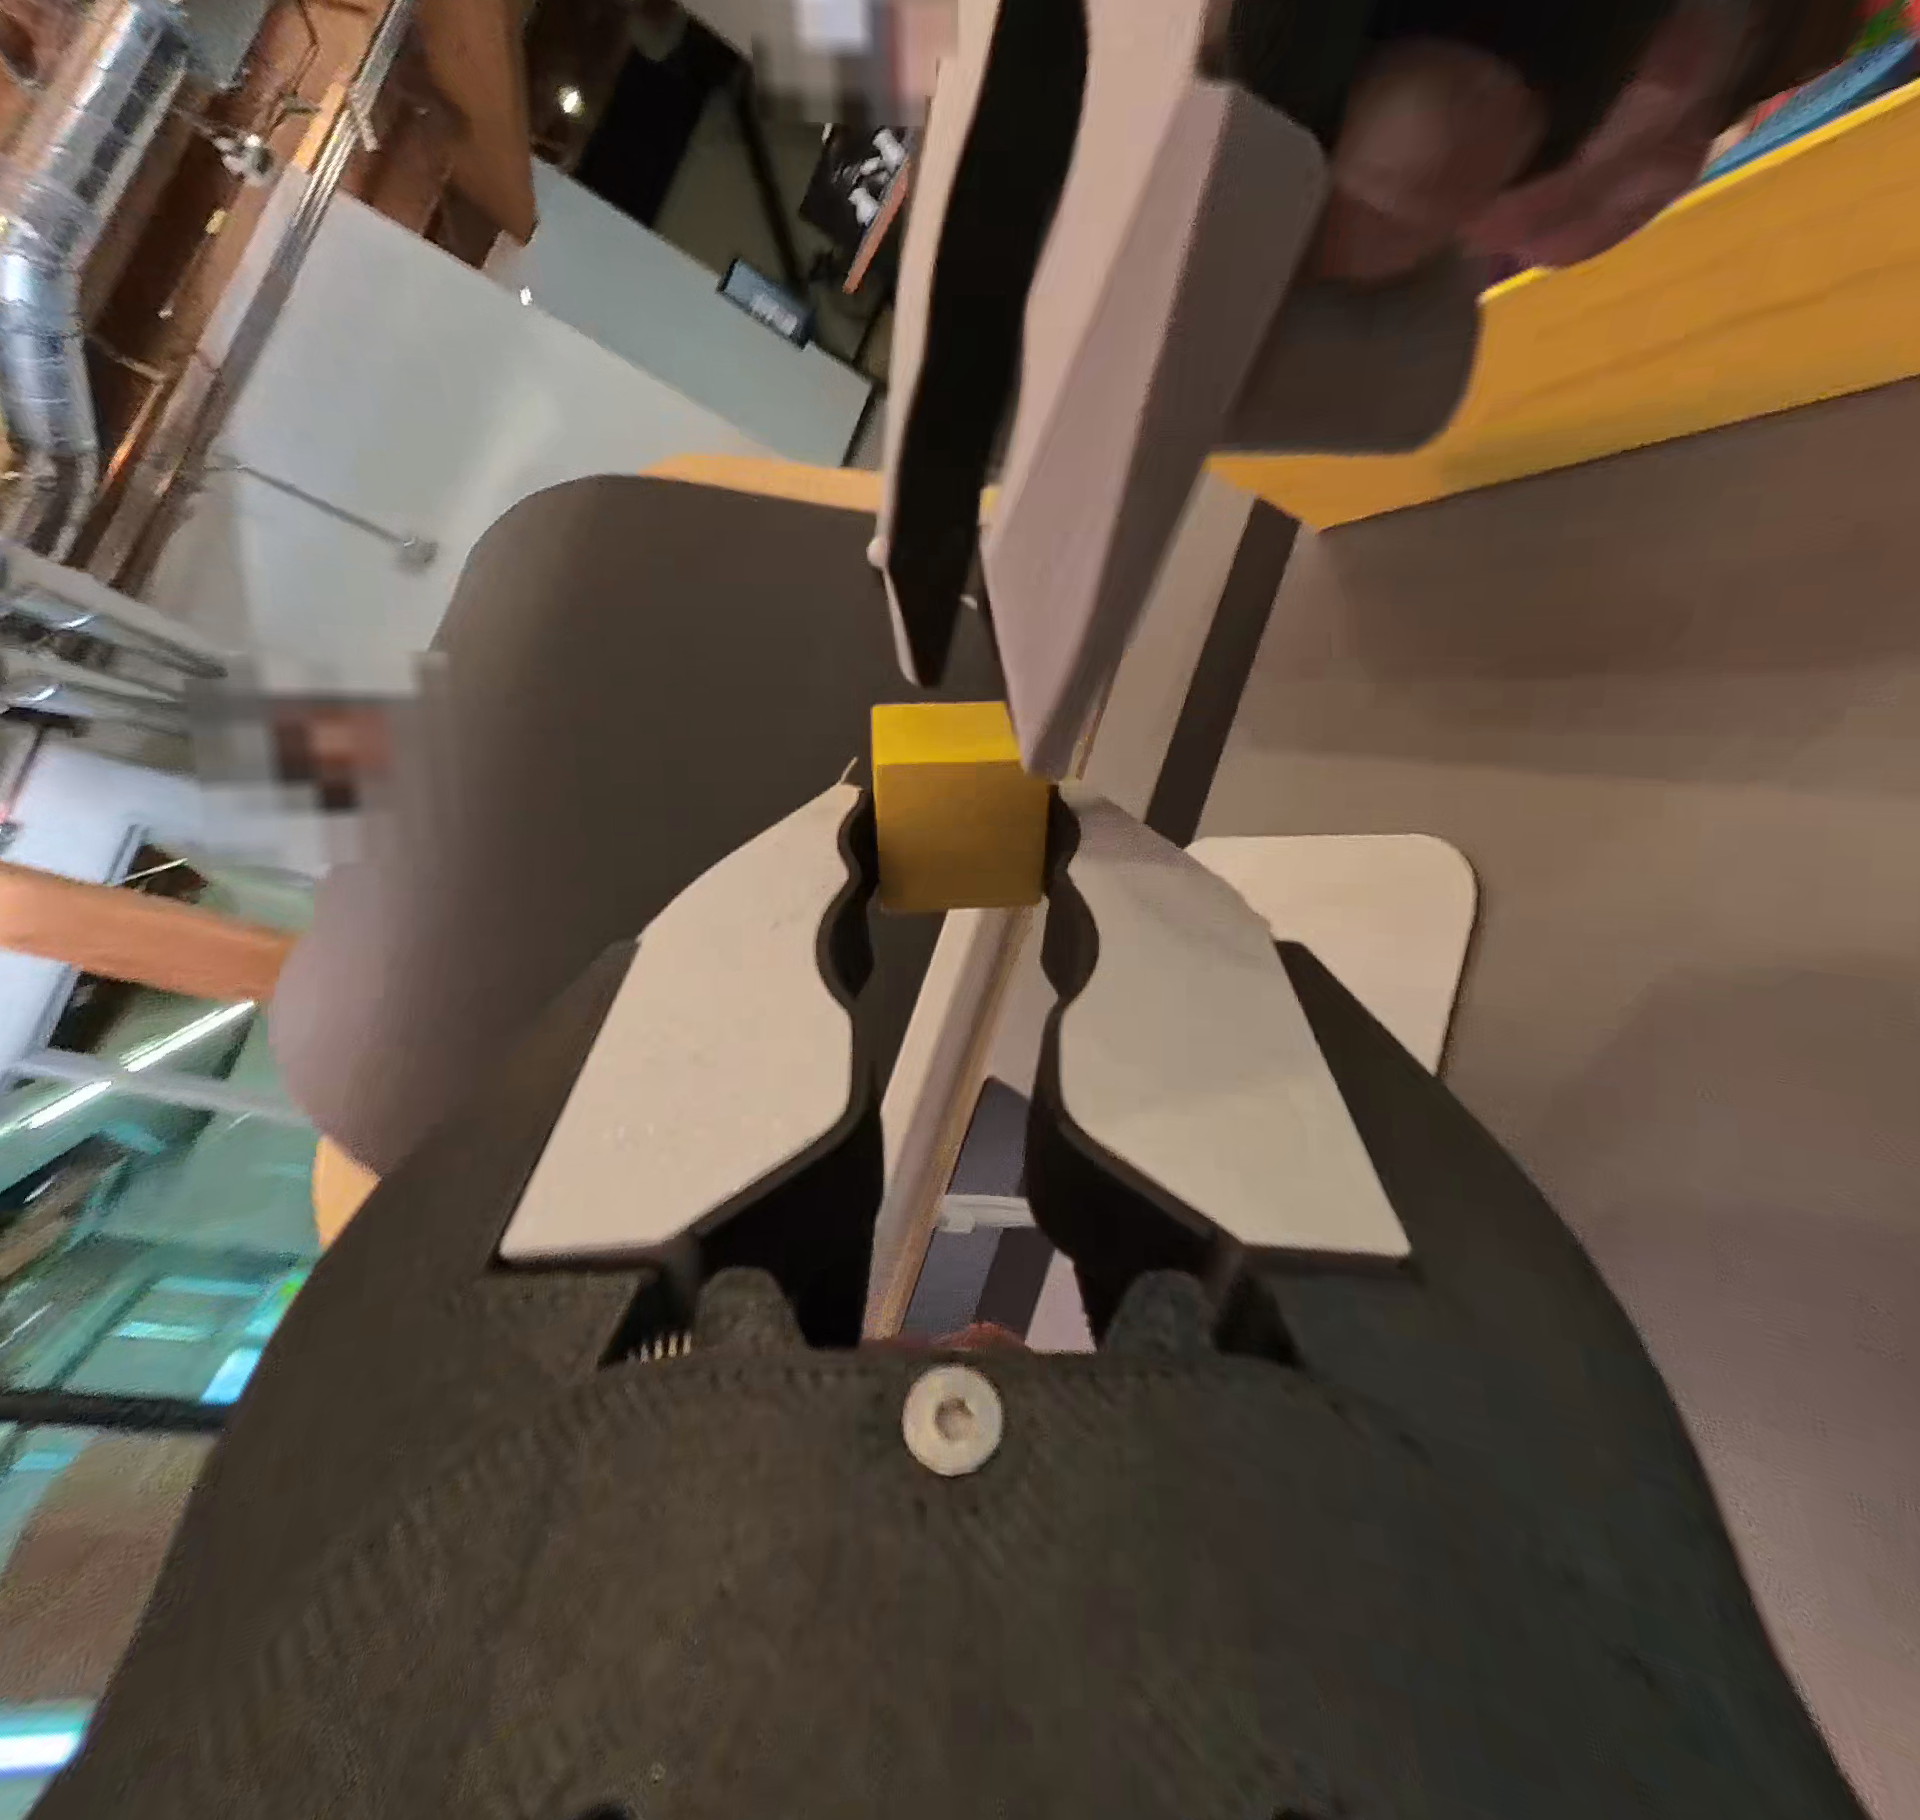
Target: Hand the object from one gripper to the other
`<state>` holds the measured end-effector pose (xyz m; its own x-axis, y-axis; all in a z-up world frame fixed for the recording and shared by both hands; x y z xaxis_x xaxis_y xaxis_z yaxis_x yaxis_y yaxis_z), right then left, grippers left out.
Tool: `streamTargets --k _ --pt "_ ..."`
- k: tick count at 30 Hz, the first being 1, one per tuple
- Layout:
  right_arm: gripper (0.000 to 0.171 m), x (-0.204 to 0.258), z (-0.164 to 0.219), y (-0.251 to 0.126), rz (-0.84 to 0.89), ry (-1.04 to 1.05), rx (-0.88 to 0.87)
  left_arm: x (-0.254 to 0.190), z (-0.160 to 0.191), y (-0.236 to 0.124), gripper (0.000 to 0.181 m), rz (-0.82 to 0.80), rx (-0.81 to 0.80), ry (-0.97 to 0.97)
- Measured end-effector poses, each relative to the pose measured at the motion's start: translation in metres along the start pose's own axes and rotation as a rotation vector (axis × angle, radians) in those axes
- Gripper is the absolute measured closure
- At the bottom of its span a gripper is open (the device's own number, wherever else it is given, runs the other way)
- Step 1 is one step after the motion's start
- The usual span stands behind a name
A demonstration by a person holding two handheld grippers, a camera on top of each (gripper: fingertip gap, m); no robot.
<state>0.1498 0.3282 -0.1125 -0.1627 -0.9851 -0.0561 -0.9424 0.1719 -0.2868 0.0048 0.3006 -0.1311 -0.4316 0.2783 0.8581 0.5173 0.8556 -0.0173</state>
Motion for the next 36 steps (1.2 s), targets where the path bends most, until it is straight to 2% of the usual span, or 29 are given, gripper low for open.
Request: streamTargets --k 7,12,15,20,23,27,30,33,36 --pt "0.146 -0.001 0.002 0.012 0.047 0.077 -0.002 -0.011 -0.006 0.003 0.152 -0.077 0.045 0.101" --pt "0.147 -0.005 0.002 0.006 -0.024 0.061 -0.105 -0.006 -0.007 0.0 0.151 -0.075 -0.008 0.017" --pt "0.147 -0.013 0.007 -0.002 -0.089 0.109 -0.23 0.007 0.0 -0.002 0.146 0.046 -0.046 -0.19" --pt "0.147 -0.022 0.015 -0.012 -0.351 0.224 -0.479 0.03 0.013 -0.005 0.136 0.286 -0.186 -0.655" --pt "0.146 -0.022 0.022 -0.012 -0.486 0.199 -0.582 0.033 0.021 0.0 0.136 0.563 -0.31 -1.003" --pt "0.147 -0.015 0.026 -0.013 -0.552 0.048 -0.633 0.02 0.028 0.014 0.131 0.971 -0.421 -1.4" --pt "0.147 -0.007 0.028 -0.016 -0.594 -0.05 -0.617 0.006 0.022 0.018 0.126 1.144 -0.507 -1.481" --pt "0.147 -0.003 0.032 -0.015 -0.534 -0.171 -0.573 -0.008 0.015 0.023 0.121 1.255 -0.477 -1.521" --pt "0.147 0.003 0.035 -0.013 -0.418 -0.32 -0.438 -0.02 0.012 0.028 0.122 1.319 -0.462 -1.59"
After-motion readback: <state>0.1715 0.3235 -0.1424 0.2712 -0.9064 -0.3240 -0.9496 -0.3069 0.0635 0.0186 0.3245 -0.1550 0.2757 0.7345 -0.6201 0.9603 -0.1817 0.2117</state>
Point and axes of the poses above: each gripper's, where its closed fingertips meet, y out along the fingers, z out of its underside, x = y × z across the jaws, the point moved 10 cm from there along -y, back along the fingers, and after that the axes turned 9 degrees about -z, right-handed, at the moved point
